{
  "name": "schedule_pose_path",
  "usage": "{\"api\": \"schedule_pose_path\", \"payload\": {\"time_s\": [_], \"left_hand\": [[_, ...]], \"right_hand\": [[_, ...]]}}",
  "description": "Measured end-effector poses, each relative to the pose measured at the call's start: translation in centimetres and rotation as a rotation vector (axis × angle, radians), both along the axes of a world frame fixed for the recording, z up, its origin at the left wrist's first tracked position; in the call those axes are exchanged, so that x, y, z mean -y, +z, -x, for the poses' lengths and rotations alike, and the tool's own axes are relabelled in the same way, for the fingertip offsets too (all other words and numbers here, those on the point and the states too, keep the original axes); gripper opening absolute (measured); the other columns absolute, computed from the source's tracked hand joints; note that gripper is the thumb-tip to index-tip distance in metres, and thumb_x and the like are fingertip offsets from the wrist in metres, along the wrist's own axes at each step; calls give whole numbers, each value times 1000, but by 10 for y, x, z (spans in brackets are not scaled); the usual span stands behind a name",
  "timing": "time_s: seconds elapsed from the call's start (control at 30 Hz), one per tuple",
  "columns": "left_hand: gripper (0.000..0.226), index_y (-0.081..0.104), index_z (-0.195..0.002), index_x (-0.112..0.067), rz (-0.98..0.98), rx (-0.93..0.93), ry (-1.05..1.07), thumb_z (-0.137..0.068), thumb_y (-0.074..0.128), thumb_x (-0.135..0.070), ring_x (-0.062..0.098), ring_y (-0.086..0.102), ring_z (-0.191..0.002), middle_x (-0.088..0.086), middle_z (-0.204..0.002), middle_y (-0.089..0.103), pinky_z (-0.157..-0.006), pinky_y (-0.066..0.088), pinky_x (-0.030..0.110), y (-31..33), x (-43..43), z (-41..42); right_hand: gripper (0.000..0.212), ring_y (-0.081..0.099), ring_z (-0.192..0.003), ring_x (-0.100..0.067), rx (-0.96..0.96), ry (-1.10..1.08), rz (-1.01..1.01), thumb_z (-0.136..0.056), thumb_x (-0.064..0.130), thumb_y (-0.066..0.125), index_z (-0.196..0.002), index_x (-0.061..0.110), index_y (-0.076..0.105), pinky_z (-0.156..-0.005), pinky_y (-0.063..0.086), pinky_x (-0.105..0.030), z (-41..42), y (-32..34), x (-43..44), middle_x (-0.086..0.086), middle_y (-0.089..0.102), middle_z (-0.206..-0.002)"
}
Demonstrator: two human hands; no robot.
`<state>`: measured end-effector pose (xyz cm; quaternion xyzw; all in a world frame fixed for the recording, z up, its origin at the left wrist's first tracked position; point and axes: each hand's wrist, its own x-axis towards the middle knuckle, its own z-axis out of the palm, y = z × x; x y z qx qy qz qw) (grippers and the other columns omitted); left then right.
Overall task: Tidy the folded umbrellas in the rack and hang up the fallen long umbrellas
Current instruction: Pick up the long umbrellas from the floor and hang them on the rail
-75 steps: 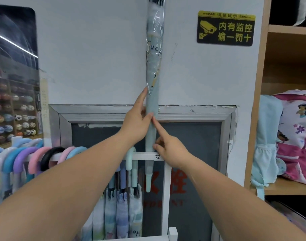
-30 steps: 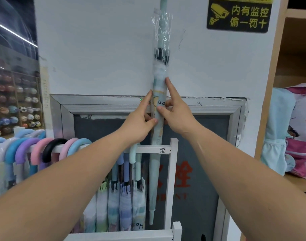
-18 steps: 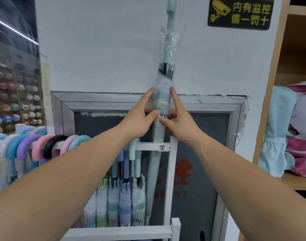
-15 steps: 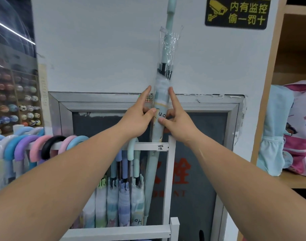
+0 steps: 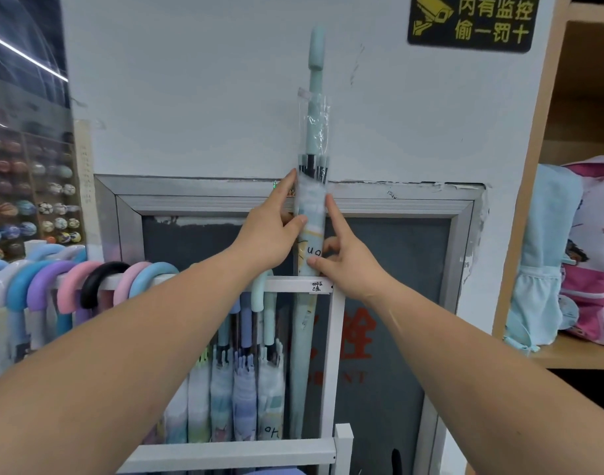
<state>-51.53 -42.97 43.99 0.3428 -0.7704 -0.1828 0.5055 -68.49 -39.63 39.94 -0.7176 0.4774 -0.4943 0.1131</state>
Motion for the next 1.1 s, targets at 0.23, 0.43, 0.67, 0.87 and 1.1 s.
{"api": "schedule_pose_path", "payload": {"time_s": [0.23, 0.43, 0.67, 0.87, 1.1], "left_hand": [[90, 7, -151, -57, -89, 3, -39, -95, 65, -17, 19, 54, -62, 21, -74, 60, -64, 51, 38, -14, 7, -3], [97, -1, -153, -55, -69, 202, -56, -93, 66, -20, 10, 47, -51, 6, -62, 53, -54, 40, 18, -21, 1, -3], [79, 25, -146, -60, -58, 42, -92, -94, 67, -18, 12, 55, -66, 8, -97, 69, -62, 45, 25, -18, 9, -1], [75, 32, -140, -57, -96, 45, -93, -90, 69, -14, 18, 52, -64, 13, -74, 57, -59, 50, 35, -20, 14, 0], [68, 39, -139, -50, -112, 70, -85, -91, 69, -12, 13, 51, -59, 3, -72, 54, -53, 44, 21, -21, 14, -1]], "right_hand": [[64, 59, -68, -7, 31, -130, 137, -94, 34, 66, -148, 47, 34, -73, 52, -27, 3, 15, 3, 4, 66, -89], [71, 52, -66, -10, 25, -149, 146, -94, 27, 66, -150, 48, 26, -65, 41, -24, -4, 30, 8, 0, 58, -77], [70, 53, -61, -11, -15, -102, 71, -93, 22, 69, -147, 44, 30, -62, 45, -27, 0, 10, 9, 0, 59, -69], [49, 61, -64, -15, -36, -7, -53, -89, 39, 71, -134, 40, 52, -66, 52, -29, 7, 25, 0, 14, 69, -81], [31, 63, -97, -13, 298, -5, 82, -97, 52, 52, -121, 37, 64, -76, 47, -29, 8, 107, -32, 4, 69, -114]]}}
